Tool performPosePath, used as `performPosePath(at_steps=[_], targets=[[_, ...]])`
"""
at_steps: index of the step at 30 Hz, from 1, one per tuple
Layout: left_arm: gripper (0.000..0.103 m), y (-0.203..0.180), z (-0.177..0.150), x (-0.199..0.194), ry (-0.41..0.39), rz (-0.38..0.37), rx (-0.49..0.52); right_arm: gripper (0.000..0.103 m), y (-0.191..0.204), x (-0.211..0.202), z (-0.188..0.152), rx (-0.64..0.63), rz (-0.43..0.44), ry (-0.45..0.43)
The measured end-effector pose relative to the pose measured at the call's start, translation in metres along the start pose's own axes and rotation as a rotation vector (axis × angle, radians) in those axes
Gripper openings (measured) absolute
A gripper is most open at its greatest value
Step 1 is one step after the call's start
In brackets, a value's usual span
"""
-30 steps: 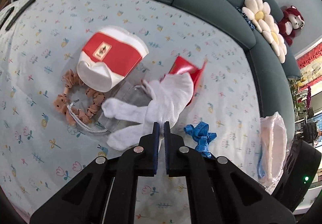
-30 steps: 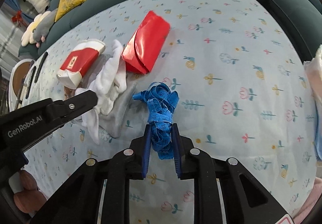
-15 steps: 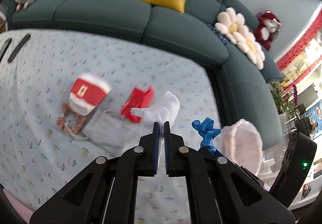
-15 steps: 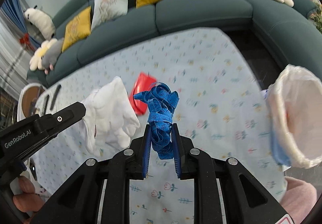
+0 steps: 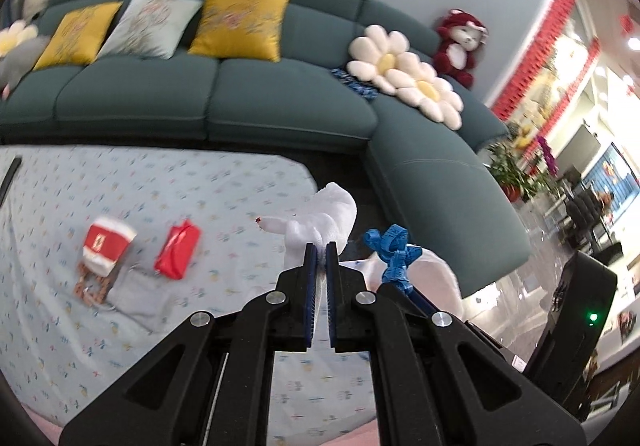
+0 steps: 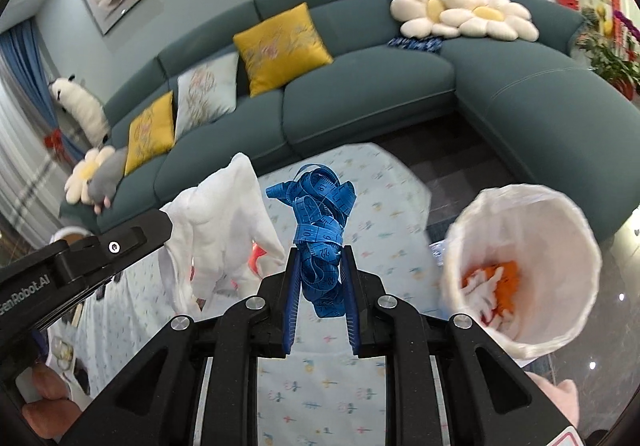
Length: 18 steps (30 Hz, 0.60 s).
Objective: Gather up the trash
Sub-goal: 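Carry the blue tape measure over the wastebasket and open the right tool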
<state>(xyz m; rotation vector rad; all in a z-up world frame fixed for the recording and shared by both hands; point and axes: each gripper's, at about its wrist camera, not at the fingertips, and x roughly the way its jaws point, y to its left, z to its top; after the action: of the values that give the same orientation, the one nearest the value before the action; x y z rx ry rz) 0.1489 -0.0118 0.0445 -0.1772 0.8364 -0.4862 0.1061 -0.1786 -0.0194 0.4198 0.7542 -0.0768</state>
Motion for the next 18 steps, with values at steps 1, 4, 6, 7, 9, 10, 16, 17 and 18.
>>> performPosePath(at_steps=[1, 4, 6, 7, 9, 10, 16, 17, 18], targets=[[0.004, -0.013, 0.000, 0.000, -0.002, -0.009, 0.021, 0.018, -0.006, -0.005, 0.001, 0.008, -0.004, -0.009], [0.004, -0.038, 0.000, -0.001, -0.006, -0.027, 0.063, 0.018, -0.026, -0.020, 0.003, 0.033, -0.017, -0.034], [0.004, -0.057, -0.002, 0.001, -0.005, -0.040, 0.092, 0.018, -0.040, -0.029, 0.005, 0.050, -0.027, -0.048], [0.004, -0.065, -0.003, 0.002, -0.003, -0.045, 0.103, 0.018, -0.048, -0.034, 0.006, 0.060, -0.034, -0.056], [0.004, -0.082, -0.006, 0.006, 0.003, -0.057, 0.129, 0.018, -0.062, -0.042, 0.007, 0.084, -0.046, -0.069], [0.004, -0.091, -0.007, 0.009, 0.006, -0.063, 0.143, 0.018, -0.068, -0.045, 0.008, 0.093, -0.050, -0.074], [0.005, -0.126, -0.012, 0.021, 0.023, -0.090, 0.197, 0.018, -0.102, -0.056, 0.009, 0.140, -0.080, -0.095], [0.004, -0.132, -0.012, 0.024, 0.028, -0.093, 0.205, 0.018, -0.108, -0.057, 0.009, 0.150, -0.086, -0.097], [0.004, -0.136, -0.013, 0.026, 0.031, -0.096, 0.211, 0.018, -0.113, -0.057, 0.008, 0.156, -0.090, -0.098]])
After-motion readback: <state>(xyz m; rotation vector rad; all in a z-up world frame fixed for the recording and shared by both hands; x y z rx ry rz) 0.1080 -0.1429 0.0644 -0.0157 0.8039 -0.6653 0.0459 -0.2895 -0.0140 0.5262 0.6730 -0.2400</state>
